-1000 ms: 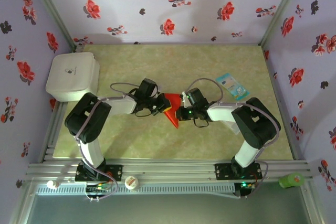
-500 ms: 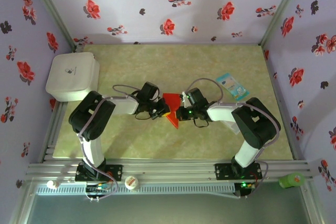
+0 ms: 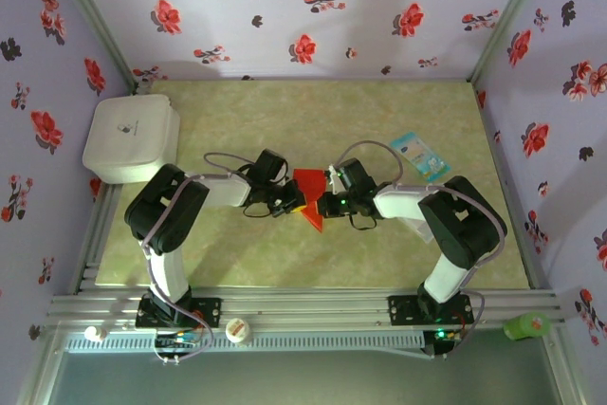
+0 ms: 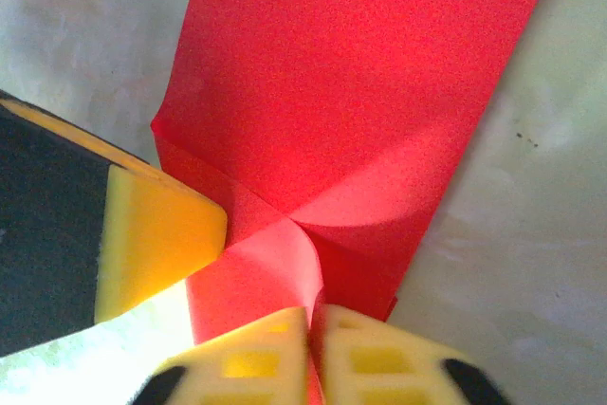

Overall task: Fold a paper plane with a square sheet of paper (pick it up from the middle)
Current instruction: Third fold the triangle at the center of the table.

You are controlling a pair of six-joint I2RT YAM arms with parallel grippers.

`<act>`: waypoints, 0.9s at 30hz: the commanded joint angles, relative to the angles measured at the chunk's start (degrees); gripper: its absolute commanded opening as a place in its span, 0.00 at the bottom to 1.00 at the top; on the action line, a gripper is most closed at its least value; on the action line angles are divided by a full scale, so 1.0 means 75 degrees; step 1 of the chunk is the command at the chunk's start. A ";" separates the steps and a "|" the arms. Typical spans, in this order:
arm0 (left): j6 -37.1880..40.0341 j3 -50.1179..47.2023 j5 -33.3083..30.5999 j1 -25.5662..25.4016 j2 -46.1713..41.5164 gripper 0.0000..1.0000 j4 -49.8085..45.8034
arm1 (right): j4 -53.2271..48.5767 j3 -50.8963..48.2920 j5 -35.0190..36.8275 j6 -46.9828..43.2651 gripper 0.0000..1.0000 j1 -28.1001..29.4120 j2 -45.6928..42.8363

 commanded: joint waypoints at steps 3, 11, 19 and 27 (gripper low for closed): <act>0.0241 -0.0122 -0.0458 -0.0051 0.0210 0.00 -0.0580 | -0.0772 0.0394 0.0304 0.0150 0.27 -0.0103 -0.0355; 0.0239 -0.0133 -0.0476 -0.0051 0.0250 0.00 -0.0515 | -0.1532 0.0459 0.0051 0.0682 0.35 -0.0380 -0.1187; 0.0233 -0.0098 -0.0471 -0.0048 0.0273 0.00 -0.0505 | -0.1339 0.0874 -0.2087 0.1209 0.08 -0.0158 -0.0489; 0.0286 -0.0075 -0.0448 -0.0048 0.0273 0.00 -0.0538 | -0.1953 0.1309 -0.1860 0.0944 0.04 0.0142 0.0185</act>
